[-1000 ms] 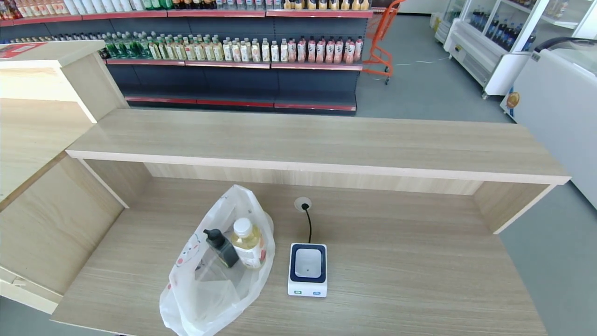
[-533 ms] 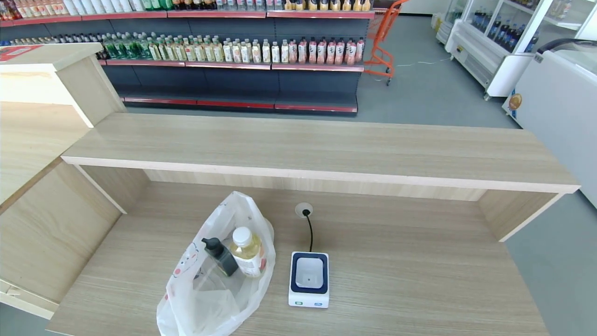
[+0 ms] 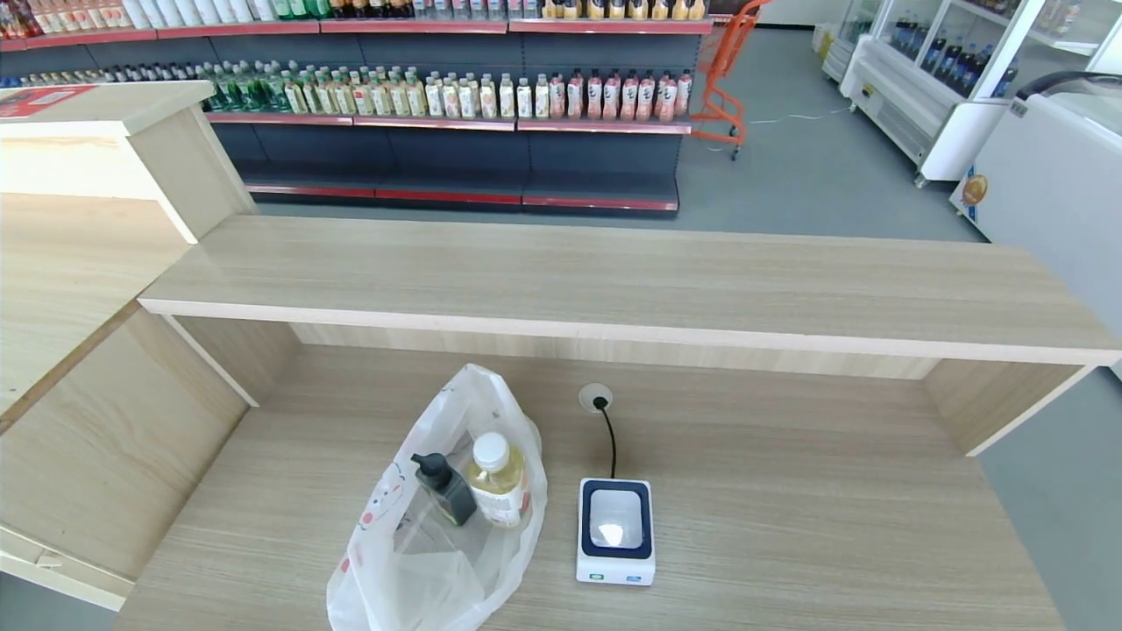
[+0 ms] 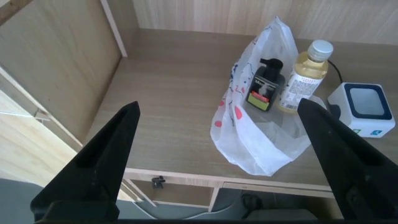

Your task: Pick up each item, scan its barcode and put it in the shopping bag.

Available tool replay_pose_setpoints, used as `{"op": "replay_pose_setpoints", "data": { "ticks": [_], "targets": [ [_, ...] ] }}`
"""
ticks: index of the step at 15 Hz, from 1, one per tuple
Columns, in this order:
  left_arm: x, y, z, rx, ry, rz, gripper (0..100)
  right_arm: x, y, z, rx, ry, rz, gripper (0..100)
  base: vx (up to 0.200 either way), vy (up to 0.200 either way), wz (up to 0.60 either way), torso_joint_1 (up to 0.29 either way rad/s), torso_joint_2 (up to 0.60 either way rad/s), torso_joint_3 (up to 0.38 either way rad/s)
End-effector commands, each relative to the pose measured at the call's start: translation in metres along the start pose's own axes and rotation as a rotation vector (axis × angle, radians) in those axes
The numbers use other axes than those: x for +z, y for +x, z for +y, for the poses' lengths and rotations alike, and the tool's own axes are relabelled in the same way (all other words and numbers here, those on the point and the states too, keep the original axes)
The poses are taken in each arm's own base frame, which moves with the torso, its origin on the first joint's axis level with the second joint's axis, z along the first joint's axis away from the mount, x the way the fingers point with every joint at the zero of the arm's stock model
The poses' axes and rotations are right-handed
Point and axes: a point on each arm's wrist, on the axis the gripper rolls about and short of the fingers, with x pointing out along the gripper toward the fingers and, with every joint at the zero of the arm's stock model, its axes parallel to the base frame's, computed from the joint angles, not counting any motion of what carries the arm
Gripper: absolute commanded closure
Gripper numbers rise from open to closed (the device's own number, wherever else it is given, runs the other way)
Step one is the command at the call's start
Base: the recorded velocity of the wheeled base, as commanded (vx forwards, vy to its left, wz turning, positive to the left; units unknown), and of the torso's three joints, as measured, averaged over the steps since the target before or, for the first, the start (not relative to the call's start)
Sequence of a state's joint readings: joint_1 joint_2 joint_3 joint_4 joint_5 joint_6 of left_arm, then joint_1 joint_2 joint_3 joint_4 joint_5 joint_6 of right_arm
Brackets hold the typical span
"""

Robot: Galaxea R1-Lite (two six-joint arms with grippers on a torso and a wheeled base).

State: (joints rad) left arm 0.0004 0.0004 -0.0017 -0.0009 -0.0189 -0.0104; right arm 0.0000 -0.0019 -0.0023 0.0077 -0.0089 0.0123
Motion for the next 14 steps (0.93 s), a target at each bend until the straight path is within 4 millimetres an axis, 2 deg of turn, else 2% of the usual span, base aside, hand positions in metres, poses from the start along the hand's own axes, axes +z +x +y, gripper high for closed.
{"op": "replay_pose_setpoints", "data": {
  "ticks": [1,14],
  "targets": [
    [0.0,0.0,0.0,0.0,0.0,-0.001,0,-0.0002,0.0002,0.0,-0.002,0.0,0.003,100,0.0,0.0,0.0,0.0,0.0,0.0],
    [0.0,0.0,0.0,0.0,0.0,-0.001,0,-0.0002,0.0002,0.0,-0.002,0.0,0.003,100,0.0,0.0,0.0,0.0,0.0,0.0]
  ]
}}
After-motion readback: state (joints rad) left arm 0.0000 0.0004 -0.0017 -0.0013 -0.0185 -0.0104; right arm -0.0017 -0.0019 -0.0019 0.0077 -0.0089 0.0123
